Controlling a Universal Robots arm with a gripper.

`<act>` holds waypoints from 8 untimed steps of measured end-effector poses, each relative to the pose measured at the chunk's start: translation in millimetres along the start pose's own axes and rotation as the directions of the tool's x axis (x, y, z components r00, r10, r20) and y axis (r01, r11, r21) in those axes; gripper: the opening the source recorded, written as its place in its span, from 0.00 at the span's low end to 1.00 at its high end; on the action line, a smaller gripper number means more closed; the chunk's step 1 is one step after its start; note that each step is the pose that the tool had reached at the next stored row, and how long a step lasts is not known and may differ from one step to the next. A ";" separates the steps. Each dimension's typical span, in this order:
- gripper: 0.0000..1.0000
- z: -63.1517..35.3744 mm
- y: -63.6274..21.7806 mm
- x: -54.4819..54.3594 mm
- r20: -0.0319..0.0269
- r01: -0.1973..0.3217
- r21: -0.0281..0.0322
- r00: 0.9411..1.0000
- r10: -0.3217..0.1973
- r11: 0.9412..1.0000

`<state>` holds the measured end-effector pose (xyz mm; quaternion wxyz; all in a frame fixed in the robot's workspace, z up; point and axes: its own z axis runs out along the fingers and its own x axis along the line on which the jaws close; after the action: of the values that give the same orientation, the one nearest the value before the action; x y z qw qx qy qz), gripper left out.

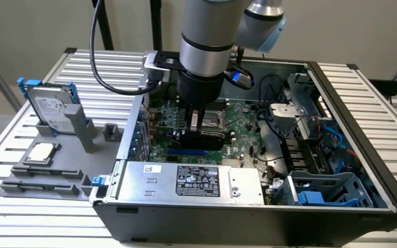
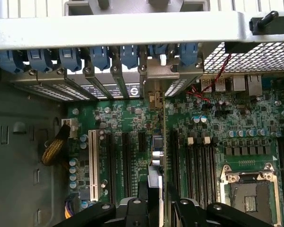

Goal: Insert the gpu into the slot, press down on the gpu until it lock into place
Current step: 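Insert the gpu into the slot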

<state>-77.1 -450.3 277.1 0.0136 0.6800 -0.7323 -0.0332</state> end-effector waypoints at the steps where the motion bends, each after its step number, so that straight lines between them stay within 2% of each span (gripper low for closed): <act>1: 0.26 0.0 0.0 0.0 0.000 0.001 -0.001 1.000 -0.001 1.000; 3: 0.26 0.1 0.1 0.1 0.000 0.003 -0.003 1.000 -0.003 1.000; 8: 0.26 0.5 -0.1 0.0 0.000 0.003 -0.003 1.000 -0.003 1.000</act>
<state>-77.1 -450.2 276.6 0.0147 0.6811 -0.7313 -0.0345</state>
